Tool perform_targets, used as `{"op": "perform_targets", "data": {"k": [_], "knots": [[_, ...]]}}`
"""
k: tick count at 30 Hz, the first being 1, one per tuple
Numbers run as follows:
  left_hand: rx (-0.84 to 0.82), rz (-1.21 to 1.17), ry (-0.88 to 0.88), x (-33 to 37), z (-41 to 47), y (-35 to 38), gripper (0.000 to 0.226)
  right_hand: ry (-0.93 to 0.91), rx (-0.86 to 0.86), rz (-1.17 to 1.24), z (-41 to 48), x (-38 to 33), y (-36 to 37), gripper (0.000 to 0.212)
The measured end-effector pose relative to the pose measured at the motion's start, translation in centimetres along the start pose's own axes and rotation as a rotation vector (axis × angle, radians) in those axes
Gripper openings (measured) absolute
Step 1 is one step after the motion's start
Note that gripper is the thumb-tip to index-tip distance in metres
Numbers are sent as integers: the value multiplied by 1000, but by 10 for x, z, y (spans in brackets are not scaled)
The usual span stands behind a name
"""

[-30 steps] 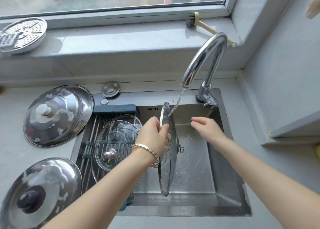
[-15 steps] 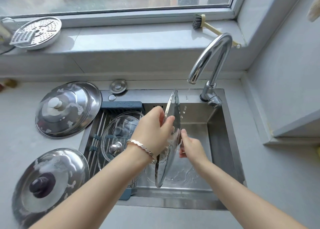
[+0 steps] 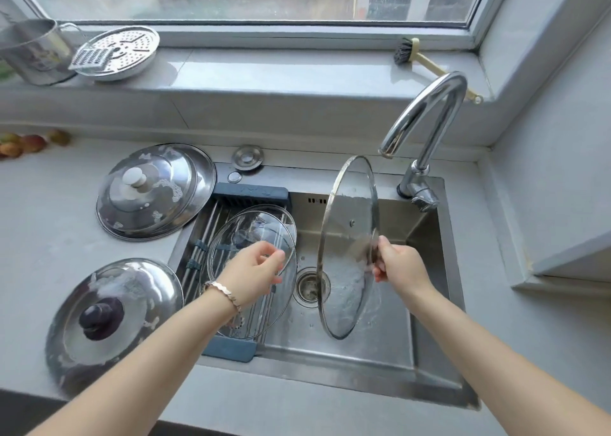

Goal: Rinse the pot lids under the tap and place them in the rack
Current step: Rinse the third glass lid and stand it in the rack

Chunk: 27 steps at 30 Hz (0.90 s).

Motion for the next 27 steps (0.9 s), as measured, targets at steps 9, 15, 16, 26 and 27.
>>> {"op": "perform_targets", "data": {"k": [9,15,16,26,27], "knots": [[121,-69,-163,-56,-9,-18,14,-58,-99,-136,-19,5,15,59],[166,-108,-140,-68,-9,-39,15,-103,-143,-282,-27,0,35,54],[164,-103,-135,-71,-8,-44,14,-144,-136,-329,-29,-6,38,52],[107,-54,-69,-105,26,-108,16,-519,-56,-1213,-27,-108,132,34],[100,-54,-63,-108,30,-113,16,-554,-84,-1297,-28,-113,149,31]]}}
Point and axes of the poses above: each hand's wrist, its own z-axis towards the middle knuckle, its own y-axis out of the palm, x = y × z, the point moved 9 cm from there along z, towards the middle knuckle, and after that the axes turned 9 degrees about x, right-handed, at the moved point
